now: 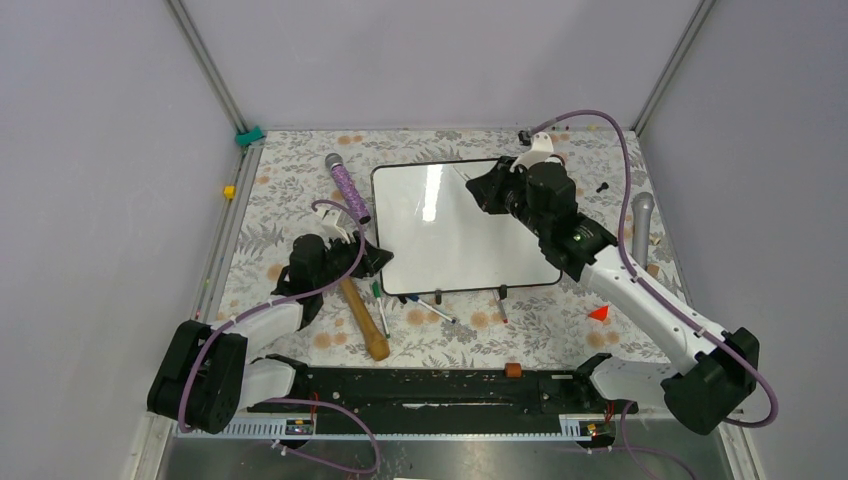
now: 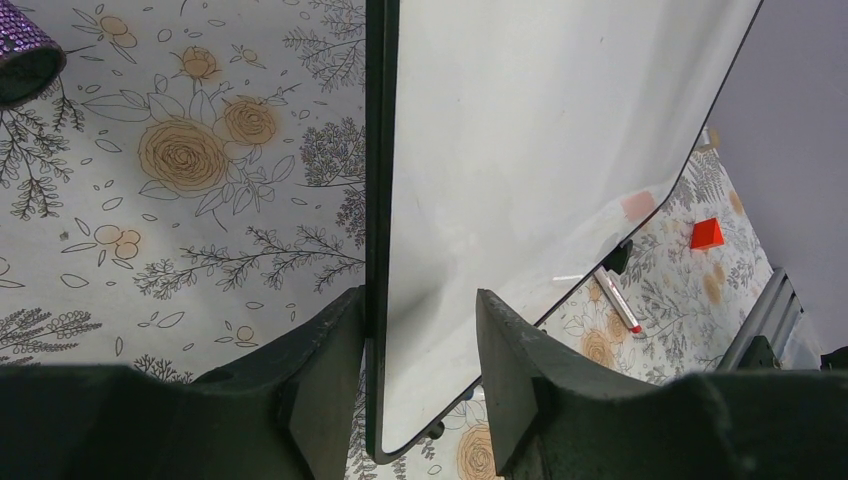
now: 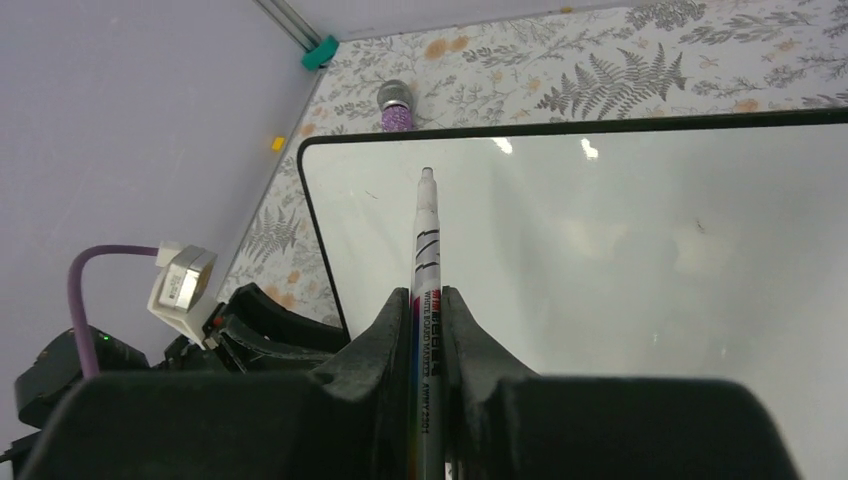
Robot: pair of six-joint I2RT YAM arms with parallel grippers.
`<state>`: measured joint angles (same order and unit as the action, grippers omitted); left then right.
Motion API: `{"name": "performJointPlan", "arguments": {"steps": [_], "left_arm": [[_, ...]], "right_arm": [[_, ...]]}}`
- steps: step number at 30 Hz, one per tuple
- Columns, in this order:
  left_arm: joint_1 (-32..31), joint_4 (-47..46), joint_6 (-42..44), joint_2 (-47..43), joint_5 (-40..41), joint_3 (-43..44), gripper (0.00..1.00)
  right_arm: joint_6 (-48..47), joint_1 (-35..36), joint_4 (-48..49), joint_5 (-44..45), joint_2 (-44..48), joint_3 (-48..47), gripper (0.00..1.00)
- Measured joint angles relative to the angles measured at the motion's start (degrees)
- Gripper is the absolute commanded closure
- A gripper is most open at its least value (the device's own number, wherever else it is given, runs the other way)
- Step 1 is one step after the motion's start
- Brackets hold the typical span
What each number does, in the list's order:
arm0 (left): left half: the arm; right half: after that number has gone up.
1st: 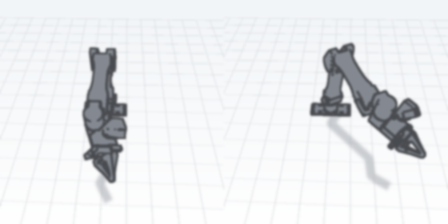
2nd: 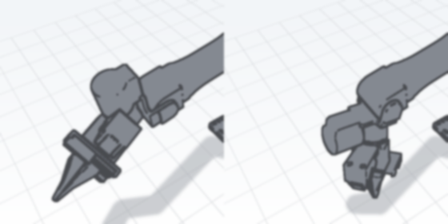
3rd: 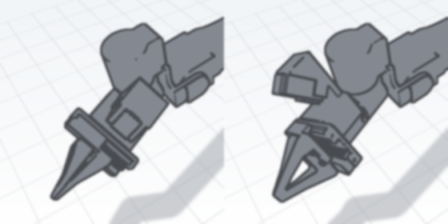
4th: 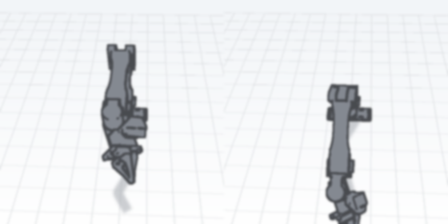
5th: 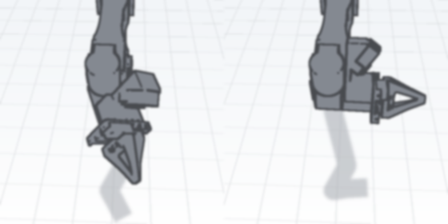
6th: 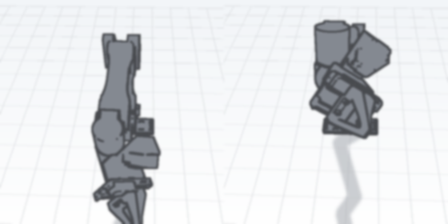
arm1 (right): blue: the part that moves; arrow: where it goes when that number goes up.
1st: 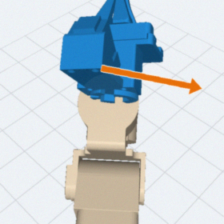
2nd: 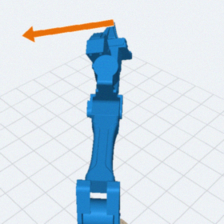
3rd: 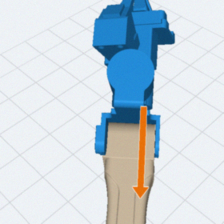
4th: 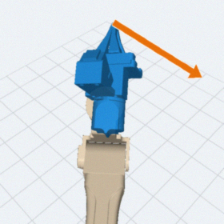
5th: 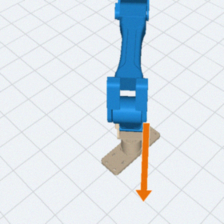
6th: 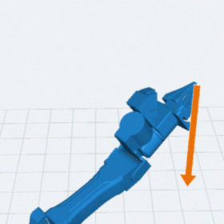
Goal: Write a sentence on the whiteboard
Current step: Hold the whiteboard on the whiteboard stand.
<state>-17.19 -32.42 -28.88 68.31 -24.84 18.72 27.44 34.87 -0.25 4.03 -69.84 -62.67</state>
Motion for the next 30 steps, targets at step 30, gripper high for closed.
{"name": "performJointPlan", "arguments": {"steps": [30], "left_arm": [[0.0,-0.1,-0.1,0.0,-0.2,0.0,0.55]], "right_arm": [[3.3,3.4,3.8,-9.5,-12.2,-23.0,1.0]]}}
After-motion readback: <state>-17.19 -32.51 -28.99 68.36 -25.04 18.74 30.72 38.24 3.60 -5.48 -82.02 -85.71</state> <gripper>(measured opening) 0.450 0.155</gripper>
